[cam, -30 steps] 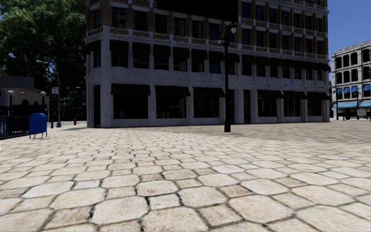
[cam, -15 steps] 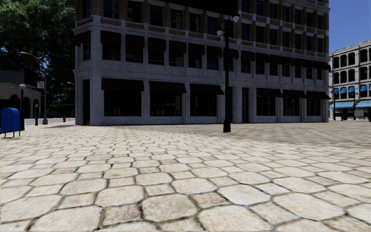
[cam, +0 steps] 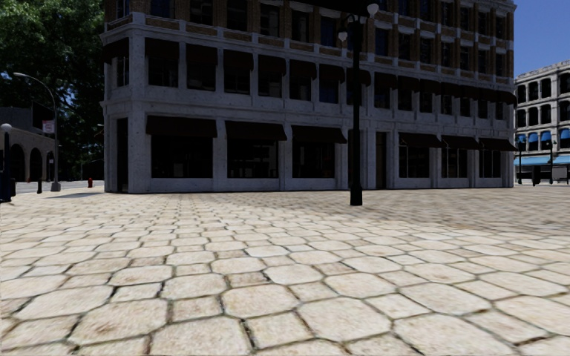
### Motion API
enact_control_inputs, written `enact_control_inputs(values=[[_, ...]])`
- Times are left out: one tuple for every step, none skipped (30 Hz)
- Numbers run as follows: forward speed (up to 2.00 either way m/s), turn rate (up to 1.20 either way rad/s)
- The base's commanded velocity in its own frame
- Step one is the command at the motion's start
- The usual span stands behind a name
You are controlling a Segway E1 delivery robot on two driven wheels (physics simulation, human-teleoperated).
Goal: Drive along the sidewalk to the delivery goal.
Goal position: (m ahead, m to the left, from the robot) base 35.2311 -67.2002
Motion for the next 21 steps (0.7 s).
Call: enact_control_inputs(values=[[2.0,0.0],[2.0,0.0],[2.0,0.0],[2.0,0.0],[2.0,0.0],[2.0,-0.06],[2.0,-0.06],[2.0,-0.25],[2.0,-0.43],[2.0,-0.63],[2.0,-0.74],[2.0,-0.74],[2.0,-0.78],[2.0,-0.83],[2.0,-0.85],[2.0,-0.85],[2.0,-0.85],[2.0,-0.85],[2.0,-0.85],[2.0,-0.85],[2.0,-0.85]])
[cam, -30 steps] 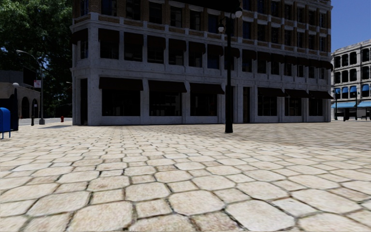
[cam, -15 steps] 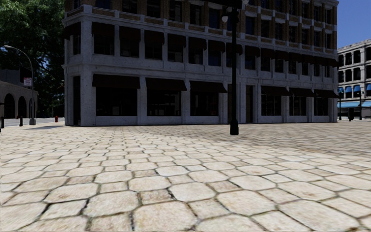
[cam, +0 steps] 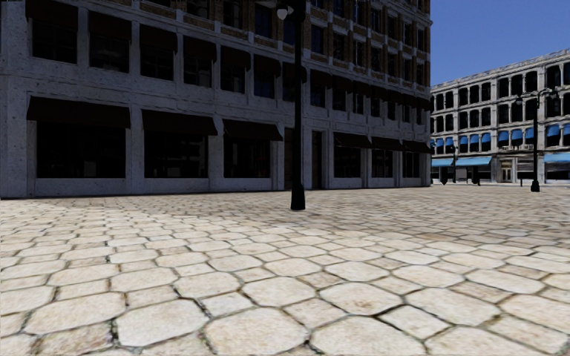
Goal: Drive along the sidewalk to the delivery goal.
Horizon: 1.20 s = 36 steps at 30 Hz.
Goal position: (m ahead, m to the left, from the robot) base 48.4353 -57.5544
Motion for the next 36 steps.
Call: enact_control_inputs(values=[[2.0,-0.85],[2.0,-0.85],[2.0,-0.85],[2.0,-0.85],[2.0,-0.85],[2.0,-0.85],[2.0,-0.85],[2.0,-0.85],[2.0,-0.85],[2.0,-0.85],[2.0,-0.85],[2.0,-0.85],[2.0,-0.85],[2.0,-0.85],[2.0,-0.85],[2.0,-0.85],[2.0,-0.85],[2.0,-0.85],[2.0,-0.85],[2.0,-0.85],[2.0,-0.85],[2.0,-0.85],[2.0,-0.85],[2.0,-0.85],[2.0,-0.85],[2.0,-0.79],[2.0,-0.79],[2.0,-0.35],[2.0,-0.19],[2.0,-0.15],[2.0,-0.13],[2.0,-0.12],[2.0,-0.12],[2.0,-0.12],[2.0,-0.12],[2.0,-0.12]])
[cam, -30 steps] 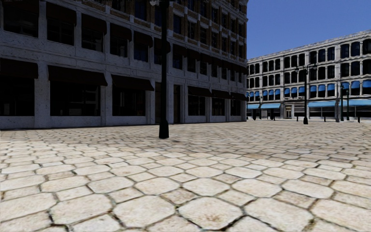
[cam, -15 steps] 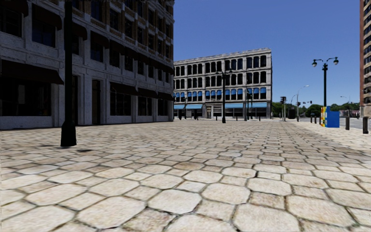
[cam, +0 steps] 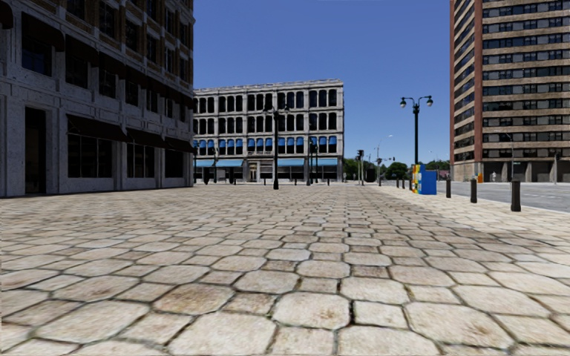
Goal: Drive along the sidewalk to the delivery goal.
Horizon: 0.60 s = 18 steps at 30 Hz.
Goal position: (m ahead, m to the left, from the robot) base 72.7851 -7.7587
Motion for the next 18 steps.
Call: enact_control_inputs(values=[[2.0,-0.12],[2.0,-0.12],[2.0,-0.12],[2.0,-0.12],[2.0,-0.12],[2.0,-0.13],[2.0,-0.34],[2.0,-0.34],[2.0,-0.58],[2.0,-0.78],[2.0,-0.92],[2.0,-0.99],[2.0,-1.0],[2.0,-1.0],[2.0,-0.96],[2.0,-0.21],[2.0,-0.07],[2.0,-0.04]])
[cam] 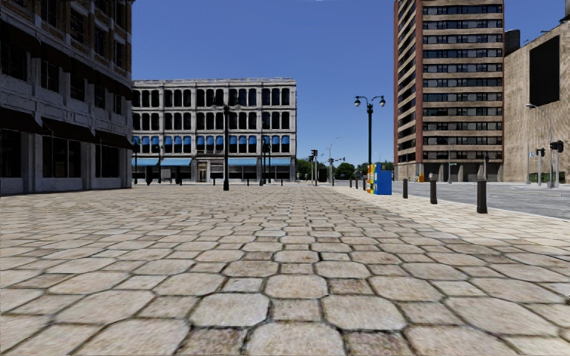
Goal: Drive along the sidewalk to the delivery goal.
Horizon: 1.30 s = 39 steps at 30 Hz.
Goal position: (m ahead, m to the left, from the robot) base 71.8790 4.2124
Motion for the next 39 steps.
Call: enact_control_inputs(values=[[2.0,-0.04],[2.0,-0.03],[2.0,-0.03],[2.0,-0.03],[2.0,-0.03],[2.0,-0.03],[2.0,-0.03],[2.0,-0.03],[2.0,-0.03],[2.0,-0.03],[2.0,-0.03],[2.0,-0.03],[2.0,-0.03],[2.0,-0.03],[2.0,-0.03],[2.0,-0.03],[2.0,-0.03],[2.0,-0.03],[2.0,-0.03],[2.0,-0.03],[2.0,-0.03],[2.0,-0.03],[2.0,-0.03],[2.0,-0.03],[2.0,-0.03],[2.0,-0.03],[2.0,-0.03],[2.0,-0.03],[2.0,-0.03],[2.0,-0.03],[2.0,-0.03],[2.0,-0.03],[2.0,-0.03],[2.0,-0.03],[2.0,-0.03],[2.0,-0.03],[2.0,-0.03],[2.0,-0.03],[2.0,-0.03]])
